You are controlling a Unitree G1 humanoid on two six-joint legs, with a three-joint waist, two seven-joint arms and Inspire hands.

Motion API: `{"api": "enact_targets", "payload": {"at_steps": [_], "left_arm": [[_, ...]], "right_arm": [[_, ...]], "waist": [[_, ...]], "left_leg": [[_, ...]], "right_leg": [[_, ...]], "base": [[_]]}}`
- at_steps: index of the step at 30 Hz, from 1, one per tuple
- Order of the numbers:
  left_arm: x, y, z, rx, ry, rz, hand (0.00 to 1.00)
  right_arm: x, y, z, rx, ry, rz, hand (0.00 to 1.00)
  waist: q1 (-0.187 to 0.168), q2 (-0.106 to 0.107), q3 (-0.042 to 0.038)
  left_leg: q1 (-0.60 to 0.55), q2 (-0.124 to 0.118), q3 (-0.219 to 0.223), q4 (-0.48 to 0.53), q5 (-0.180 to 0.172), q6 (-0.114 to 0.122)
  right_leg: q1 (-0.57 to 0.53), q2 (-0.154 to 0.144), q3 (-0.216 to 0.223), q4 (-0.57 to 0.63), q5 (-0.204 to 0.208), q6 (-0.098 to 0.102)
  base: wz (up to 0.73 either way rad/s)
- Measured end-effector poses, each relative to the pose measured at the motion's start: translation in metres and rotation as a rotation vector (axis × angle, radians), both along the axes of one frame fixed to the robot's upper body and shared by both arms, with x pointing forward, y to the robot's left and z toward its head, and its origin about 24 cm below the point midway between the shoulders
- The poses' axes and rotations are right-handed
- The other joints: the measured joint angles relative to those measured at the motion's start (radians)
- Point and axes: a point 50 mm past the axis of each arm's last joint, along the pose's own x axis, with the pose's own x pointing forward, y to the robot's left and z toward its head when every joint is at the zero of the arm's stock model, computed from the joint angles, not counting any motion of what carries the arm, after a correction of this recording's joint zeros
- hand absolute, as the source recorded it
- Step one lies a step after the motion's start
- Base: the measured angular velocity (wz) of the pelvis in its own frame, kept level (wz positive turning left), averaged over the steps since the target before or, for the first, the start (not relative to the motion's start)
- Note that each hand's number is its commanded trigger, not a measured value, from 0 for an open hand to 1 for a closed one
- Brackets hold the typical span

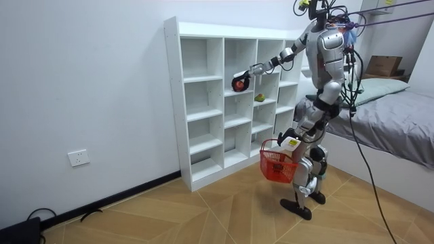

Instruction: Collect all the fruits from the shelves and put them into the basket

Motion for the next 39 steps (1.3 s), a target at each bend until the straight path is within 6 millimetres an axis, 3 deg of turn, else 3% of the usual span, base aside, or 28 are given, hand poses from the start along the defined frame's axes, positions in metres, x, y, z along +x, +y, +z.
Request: {"api": "enact_targets", "payload": {"at_steps": [12, 15, 18, 24, 27, 28, 32, 34, 39], "left_arm": [[0.001, -0.001, 0.000, -0.003, -0.004, 0.000, 1.00], [0.004, -0.002, 0.002, -0.003, -0.011, -0.004, 1.00], [0.004, -0.003, 0.001, -0.006, -0.012, -0.005, 1.00], [-0.002, -0.004, 0.000, -0.002, -0.005, 0.009, 1.00], [-0.004, -0.009, 0.005, -0.019, -0.032, 0.004, 1.00], [-0.003, -0.011, 0.006, -0.025, -0.039, 0.000, 1.00], [-0.002, -0.020, 0.008, -0.045, -0.056, 0.002, 1.00], [0.000, -0.023, 0.009, -0.051, -0.064, 0.006, 1.00], [0.004, -0.034, 0.014, -0.085, -0.092, -0.014, 1.00]], "right_arm": [[0.001, 0.000, 0.003, 0.005, 0.002, 0.004, 1.00], [0.002, 0.001, 0.005, 0.019, -0.008, 0.008, 1.00], [0.002, 0.001, 0.006, 0.041, -0.013, 0.010, 1.00], [0.002, -0.003, 0.006, 0.317, -0.018, -0.045, 1.00], [0.001, -0.004, 0.012, 0.463, -0.051, -0.055, 1.00], [0.001, -0.002, 0.014, 0.493, -0.062, -0.042, 1.00], [-0.004, 0.008, 0.013, 0.533, -0.080, 0.019, 1.00], [-0.006, 0.012, 0.011, 0.542, -0.083, 0.038, 1.00], [-0.008, 0.019, 0.015, 0.566, -0.091, 0.086, 1.00]], "waist": [[-0.003, 0.002, 0.0014], [-0.008, 0.008, 0.0048], [-0.016, 0.017, 0.0022], [-0.065, 0.032, -0.0024], [-0.096, 0.053, -0.0125], [-0.111, 0.068, -0.0192], [-0.121, 0.101, -0.0377], [-0.137, 0.110, -0.0421], [-0.163, 0.117, -0.0446]], "left_leg": [[-0.006, 0.002, 0.005, 0.002, 0.001, -0.001], [-0.006, 0.001, 0.006, 0.002, 0.001, -0.001], [-0.005, 0.001, 0.007, 0.003, 0.001, -0.001], [0.010, 0.001, 0.006, 0.003, 0.002, -0.001], [0.013, 0.000, 0.008, 0.009, 0.001, 0.000], [0.014, -0.001, 0.009, 0.012, 0.001, 0.000], [0.057, -0.002, 0.019, -0.001, 0.001, 0.000], [0.072, -0.001, 0.018, -0.002, 0.001, 0.001], [0.108, -0.001, 0.016, -0.001, 0.002, 0.002]], "right_leg": [[-0.004, 0.001, -0.001, -0.001, 0.001, -0.002], [-0.003, 0.001, -0.001, 0.000, 0.001, -0.002], [-0.002, 0.001, 0.001, -0.001, 0.001, -0.002], [0.014, 0.001, 0.000, -0.003, 0.001, -0.002], [0.019, -0.001, 0.008, -0.002, 0.002, 0.000], [0.024, -0.002, 0.007, -0.002, 0.002, 0.000], [0.057, -0.006, 0.015, -0.002, 0.001, 0.001], [0.076, -0.008, 0.012, -0.002, 0.001, 0.002], [0.115, -0.006, 0.012, -0.002, 0.000, 0.002]], "base": [[0.00], [0.00], [0.00], [0.02], [0.00], [0.04], [-0.04], [0.09], [0.03]]}}
